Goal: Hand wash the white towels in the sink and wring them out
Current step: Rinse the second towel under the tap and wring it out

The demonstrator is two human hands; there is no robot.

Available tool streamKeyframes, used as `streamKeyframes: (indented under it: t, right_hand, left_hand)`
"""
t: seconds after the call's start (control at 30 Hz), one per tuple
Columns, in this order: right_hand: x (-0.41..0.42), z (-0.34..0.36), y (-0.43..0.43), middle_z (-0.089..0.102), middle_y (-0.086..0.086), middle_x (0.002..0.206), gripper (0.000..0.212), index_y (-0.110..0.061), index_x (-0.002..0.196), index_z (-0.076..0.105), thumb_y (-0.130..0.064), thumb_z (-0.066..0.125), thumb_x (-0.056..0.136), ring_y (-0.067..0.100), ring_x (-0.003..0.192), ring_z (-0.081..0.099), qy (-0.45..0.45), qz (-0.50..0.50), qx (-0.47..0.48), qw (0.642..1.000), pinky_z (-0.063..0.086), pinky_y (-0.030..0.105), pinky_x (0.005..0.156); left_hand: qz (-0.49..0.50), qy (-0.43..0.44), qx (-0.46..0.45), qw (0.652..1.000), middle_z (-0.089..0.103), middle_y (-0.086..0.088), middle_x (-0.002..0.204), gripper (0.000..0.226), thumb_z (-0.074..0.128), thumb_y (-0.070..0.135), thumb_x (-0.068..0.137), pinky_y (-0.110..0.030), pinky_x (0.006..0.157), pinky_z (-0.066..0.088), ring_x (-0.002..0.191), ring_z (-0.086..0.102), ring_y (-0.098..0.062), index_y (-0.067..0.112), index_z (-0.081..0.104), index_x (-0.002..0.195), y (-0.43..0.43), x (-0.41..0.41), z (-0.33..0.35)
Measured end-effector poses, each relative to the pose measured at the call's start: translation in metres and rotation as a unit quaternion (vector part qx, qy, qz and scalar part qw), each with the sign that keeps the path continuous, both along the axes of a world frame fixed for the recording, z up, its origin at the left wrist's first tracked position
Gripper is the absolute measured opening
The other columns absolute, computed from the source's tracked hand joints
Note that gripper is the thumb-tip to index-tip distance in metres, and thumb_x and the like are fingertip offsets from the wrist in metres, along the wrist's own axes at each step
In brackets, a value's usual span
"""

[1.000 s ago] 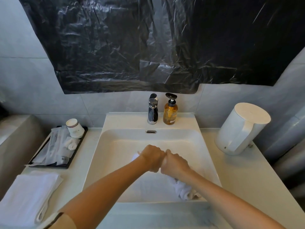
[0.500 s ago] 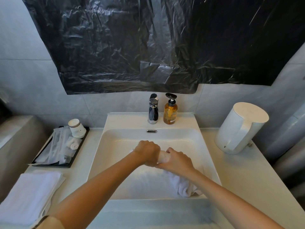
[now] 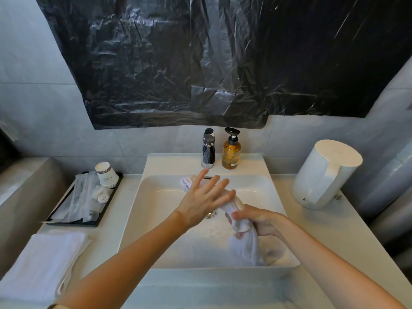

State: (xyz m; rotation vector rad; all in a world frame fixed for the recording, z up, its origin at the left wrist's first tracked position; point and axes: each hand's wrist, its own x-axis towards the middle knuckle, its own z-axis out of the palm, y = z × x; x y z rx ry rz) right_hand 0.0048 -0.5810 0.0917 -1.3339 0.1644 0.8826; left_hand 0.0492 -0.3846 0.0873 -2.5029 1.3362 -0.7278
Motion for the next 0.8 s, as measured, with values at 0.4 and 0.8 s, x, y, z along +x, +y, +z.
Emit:
streamKeyframes:
  t: [0.4,0.8]
  right_hand:
    - [0.011,0.011,0.051,0.049,-0.001,0.049,0.024,-0.01,0.069,0.047,-0.008,0.067,0.083,0.008,0.048,0.049,-0.167,-0.001,-0.465,0.869,0.04,0.027,0.057]
    - [-0.001,-0.035,0.052,0.066,0.013,0.105,0.046,-0.007,0.131,0.032,-0.018,0.046,0.09,0.034,0.092,0.064,-0.367,0.136,-0.634,0.668,0.035,0.031,0.065]
  left_hand:
    - [-0.057,0.129,-0.01,0.99,0.064,-0.005,0.092,0.046,0.078,0.017,0.07,-0.027,0.054,0.036,0.069,0.06,-0.023,0.015,0.053,0.108,-0.021,0.009,-0.004]
    - [0.197,0.398,0.173,0.879,0.066,-0.006,0.105,0.024,0.055,0.016,0.09,-0.033,0.076,0.05,0.091,0.063,-0.025,0.01,0.056,0.114,-0.041,0.006,-0.026]
